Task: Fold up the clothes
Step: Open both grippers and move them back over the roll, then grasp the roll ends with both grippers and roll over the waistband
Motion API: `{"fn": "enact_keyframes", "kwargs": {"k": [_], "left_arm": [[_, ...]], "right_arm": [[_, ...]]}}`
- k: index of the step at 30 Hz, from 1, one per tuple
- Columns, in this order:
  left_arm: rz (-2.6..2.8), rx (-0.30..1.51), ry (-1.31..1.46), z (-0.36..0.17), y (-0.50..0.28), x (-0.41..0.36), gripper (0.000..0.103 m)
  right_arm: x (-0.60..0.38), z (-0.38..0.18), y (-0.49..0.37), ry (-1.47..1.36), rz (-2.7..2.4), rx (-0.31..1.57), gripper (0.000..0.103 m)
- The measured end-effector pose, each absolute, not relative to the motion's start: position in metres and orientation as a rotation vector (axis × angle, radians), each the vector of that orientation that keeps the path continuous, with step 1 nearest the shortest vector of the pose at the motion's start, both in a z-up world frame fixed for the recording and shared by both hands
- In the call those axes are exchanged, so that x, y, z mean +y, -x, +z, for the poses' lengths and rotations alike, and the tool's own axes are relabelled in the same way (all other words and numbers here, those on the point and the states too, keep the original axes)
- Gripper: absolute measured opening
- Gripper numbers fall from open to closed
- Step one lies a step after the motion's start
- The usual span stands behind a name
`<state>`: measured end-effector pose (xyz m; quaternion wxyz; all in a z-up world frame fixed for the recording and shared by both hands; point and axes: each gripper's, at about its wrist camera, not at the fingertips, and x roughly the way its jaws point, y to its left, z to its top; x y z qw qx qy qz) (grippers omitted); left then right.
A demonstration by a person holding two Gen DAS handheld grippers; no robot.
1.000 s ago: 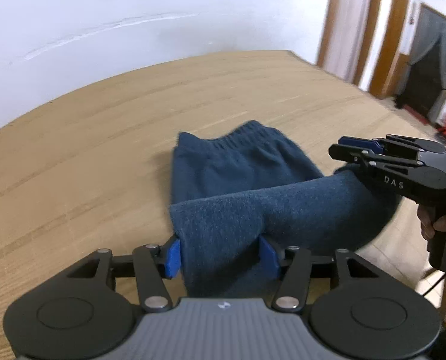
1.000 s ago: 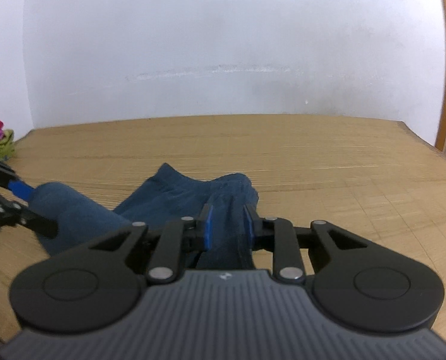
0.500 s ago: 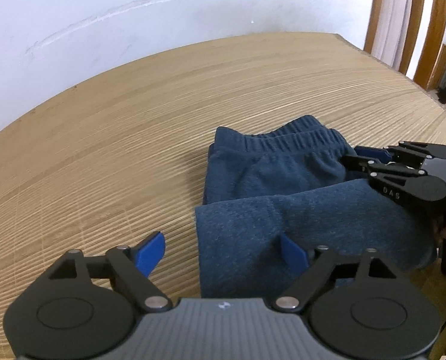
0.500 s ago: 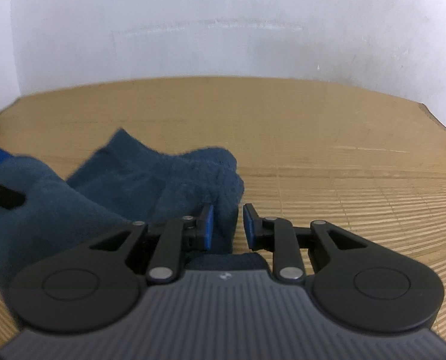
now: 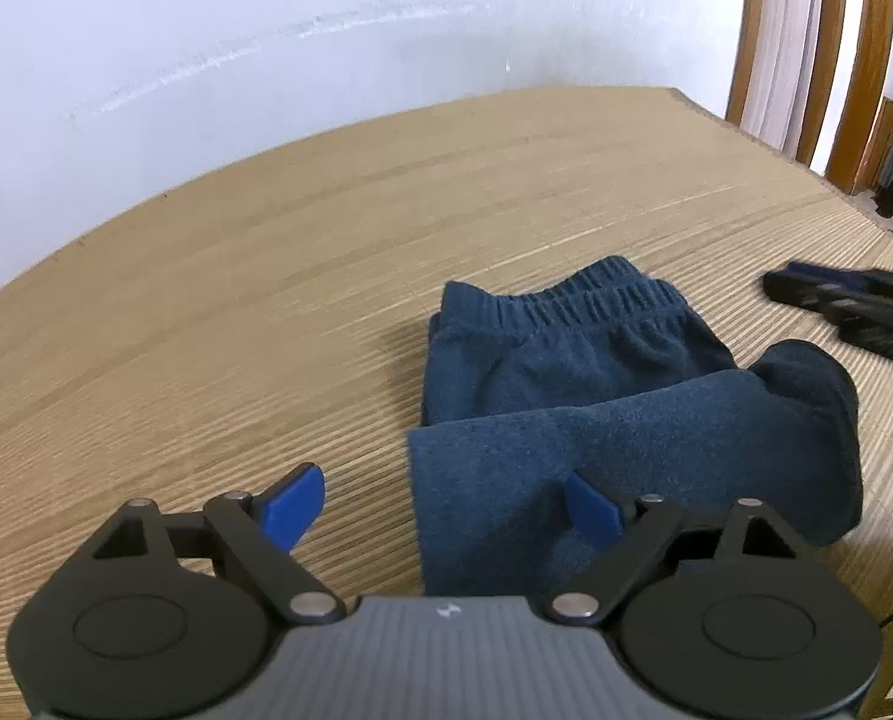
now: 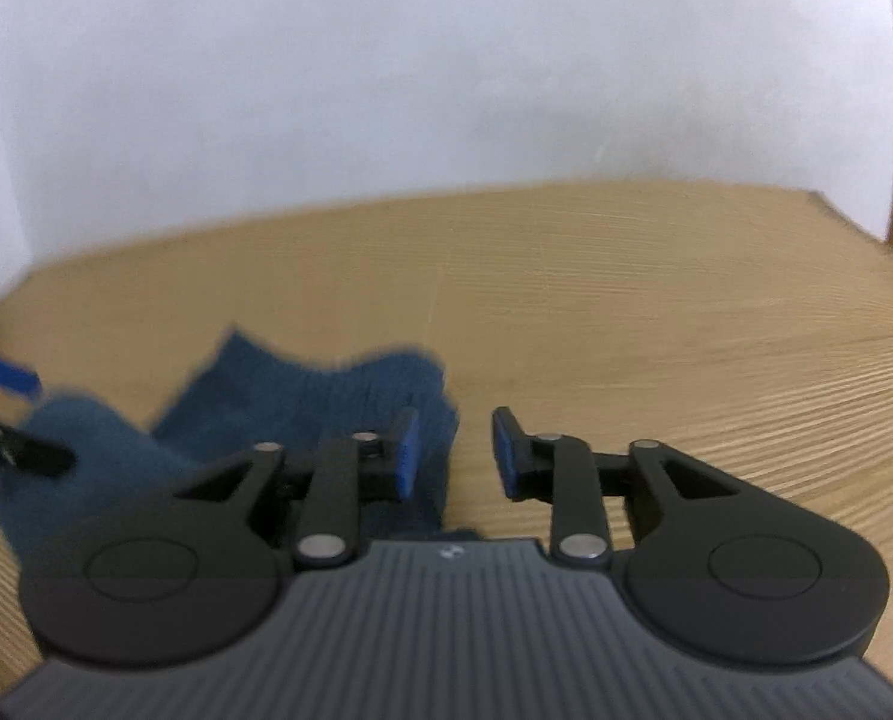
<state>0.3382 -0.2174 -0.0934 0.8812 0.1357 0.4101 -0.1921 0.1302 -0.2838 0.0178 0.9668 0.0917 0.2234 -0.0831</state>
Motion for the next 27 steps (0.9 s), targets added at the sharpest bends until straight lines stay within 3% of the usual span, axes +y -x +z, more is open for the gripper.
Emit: {"fn": "enact_keyframes", "kwargs": {"k": [5, 16, 17, 19, 20, 24, 27], "left_arm": [[-0.456, 0.810, -0.277, -0.075, -0.310, -0.191, 0.089], [-0.601, 0.852, -0.334, -0.134, -0.291, -0.189, 0.088], [-0.602, 0.851, -0.333, -0.140, -0.292, -0.191, 0.086], [-0.610, 0.853, -0.341, -0.152, -0.295, -0.197, 0.069], [-0.614, 0.851, -0.352, -0.154, -0.296, -0.200, 0.049], [-0.638, 0.824, -0.354, -0.148, -0.290, -0.194, 0.040], [-0.662, 0.808, -0.343, -0.136, -0.282, -0.186, 0.038]], "right_arm": [[-0.274, 0.035, -0.067, -0.178, -0.171, 0.457, 0.054], [-0.203, -0.011, -0.030, -0.116, -0.050, 0.639, 0.054], [-0.198, -0.015, -0.033, -0.103, -0.050, 0.641, 0.054], [-0.191, -0.023, -0.041, -0.072, -0.071, 0.640, 0.054], [-0.191, -0.026, -0.045, -0.065, -0.083, 0.638, 0.053], [-0.188, -0.028, -0.055, -0.086, -0.107, 0.613, 0.038], [-0.184, -0.013, -0.049, -0.081, -0.089, 0.583, 0.033]]}}
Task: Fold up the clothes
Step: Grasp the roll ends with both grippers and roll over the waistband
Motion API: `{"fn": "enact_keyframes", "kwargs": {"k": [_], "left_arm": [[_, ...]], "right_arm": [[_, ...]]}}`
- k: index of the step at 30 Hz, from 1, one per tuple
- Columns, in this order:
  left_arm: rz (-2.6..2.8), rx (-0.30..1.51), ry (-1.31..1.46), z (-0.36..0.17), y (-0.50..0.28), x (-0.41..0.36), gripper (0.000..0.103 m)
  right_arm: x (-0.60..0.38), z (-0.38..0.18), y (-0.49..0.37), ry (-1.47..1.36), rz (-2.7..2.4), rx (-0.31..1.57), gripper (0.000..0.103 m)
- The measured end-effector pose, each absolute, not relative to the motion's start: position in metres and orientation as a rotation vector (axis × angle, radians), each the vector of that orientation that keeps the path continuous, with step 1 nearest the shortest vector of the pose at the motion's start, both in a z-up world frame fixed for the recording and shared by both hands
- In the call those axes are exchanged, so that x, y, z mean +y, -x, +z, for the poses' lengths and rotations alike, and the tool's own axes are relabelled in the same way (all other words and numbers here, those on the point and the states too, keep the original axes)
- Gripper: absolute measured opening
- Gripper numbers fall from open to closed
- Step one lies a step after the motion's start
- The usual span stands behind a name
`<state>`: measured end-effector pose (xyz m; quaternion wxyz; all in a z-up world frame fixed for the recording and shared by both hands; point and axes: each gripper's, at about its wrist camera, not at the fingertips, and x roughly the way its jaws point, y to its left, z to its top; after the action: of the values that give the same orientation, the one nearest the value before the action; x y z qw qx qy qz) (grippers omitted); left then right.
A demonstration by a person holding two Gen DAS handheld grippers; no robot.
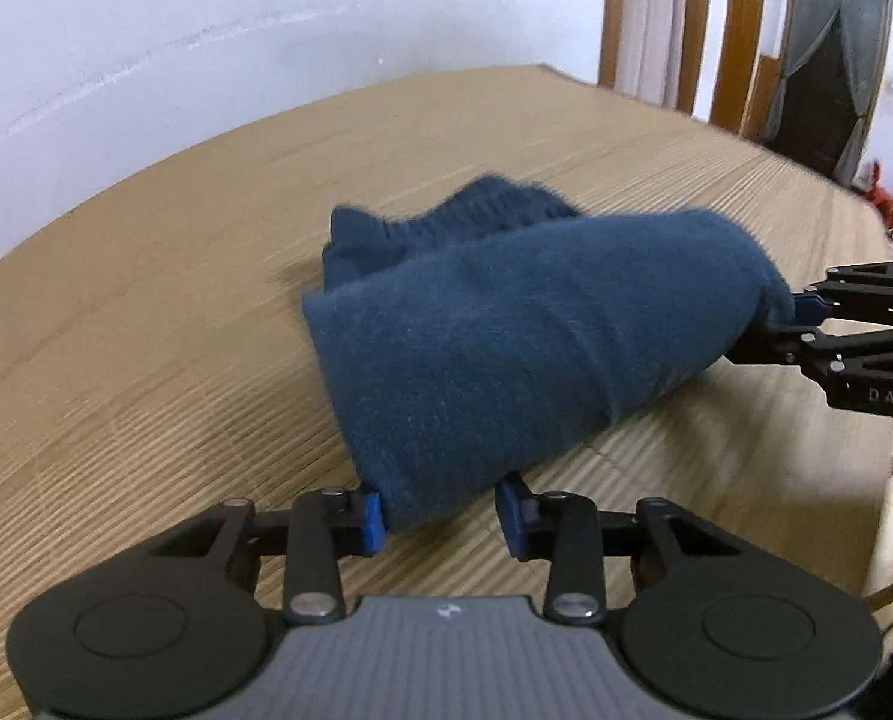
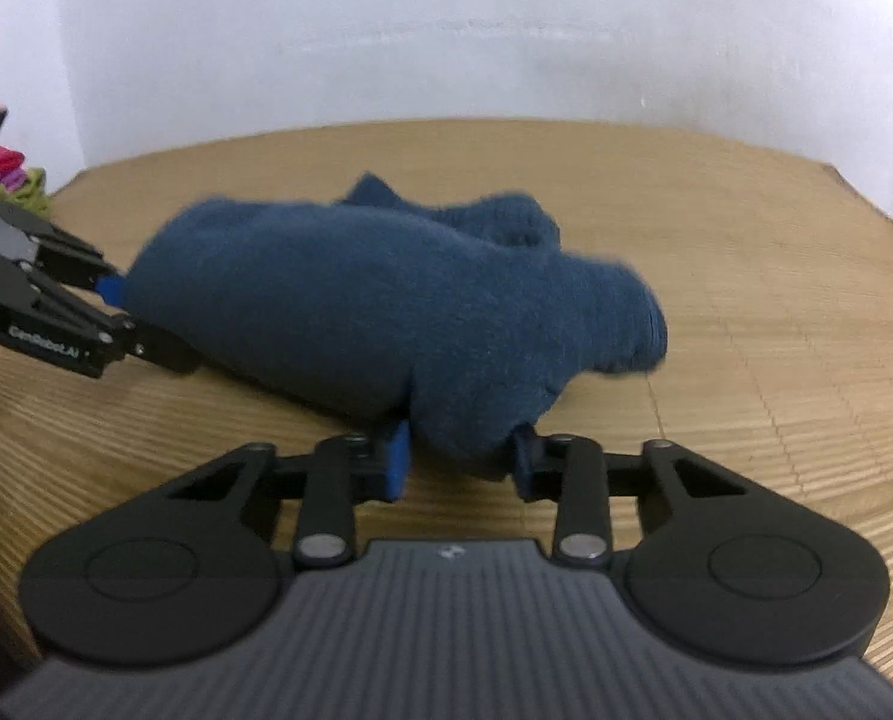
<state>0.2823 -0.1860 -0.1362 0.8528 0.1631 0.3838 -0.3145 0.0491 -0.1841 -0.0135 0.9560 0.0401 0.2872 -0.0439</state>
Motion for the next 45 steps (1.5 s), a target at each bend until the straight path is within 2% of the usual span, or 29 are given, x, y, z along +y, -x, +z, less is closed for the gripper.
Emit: {"fn": "enact_keyframes", "kwargs": {"k": [5, 9, 16, 22, 27, 33, 37, 41, 45], "left_arm": [[-0.738, 0.782, -0.299, -0.091, -0.249, -0.166, 0.039], [-0.712, 0.781, -0.218, -0.075, -0.261, -0.165, 0.040], [-0.569, 0.780, -0.187, -0.080, -0.304, -0.182, 0.045], [-0.478, 0.811, -0.247, -0.095, -0.332, -0.203, 0.049], [-0.439, 0.827, -0.252, -0.110, -0.346, -0.216, 0.059], [-0.403, 0.819, -0.262, -0.118, -0.354, -0.221, 0.070], [-0.388, 0.807, -0.265, -0.118, -0.353, -0.222, 0.071], [-0.379, 0.793, -0.260, -0.112, -0.347, -0.214, 0.077], [-0.392, 0.803, -0.240, -0.099, -0.338, -0.210, 0.080]], "right_arm": [[-0.174, 0.025, -0.017, -0.072, -0.052, 0.532, 0.032], [-0.186, 0.049, -0.012, -0.159, -0.079, 0.449, 0.032], [-0.198, 0.029, -0.071, -0.158, -0.153, 0.466, 0.032], [-0.203, 0.016, -0.109, -0.112, -0.187, 0.565, 0.033], [-0.201, 0.000, -0.127, -0.032, -0.188, 0.624, 0.033], [-0.211, -0.007, -0.128, -0.118, -0.175, 0.617, 0.033], [-0.211, -0.009, -0.127, -0.131, -0.181, 0.605, 0.033], [-0.211, -0.009, -0.128, -0.134, -0.178, 0.591, 0.033], [-0.224, -0.003, -0.121, -0.223, -0.179, 0.560, 0.039]]}}
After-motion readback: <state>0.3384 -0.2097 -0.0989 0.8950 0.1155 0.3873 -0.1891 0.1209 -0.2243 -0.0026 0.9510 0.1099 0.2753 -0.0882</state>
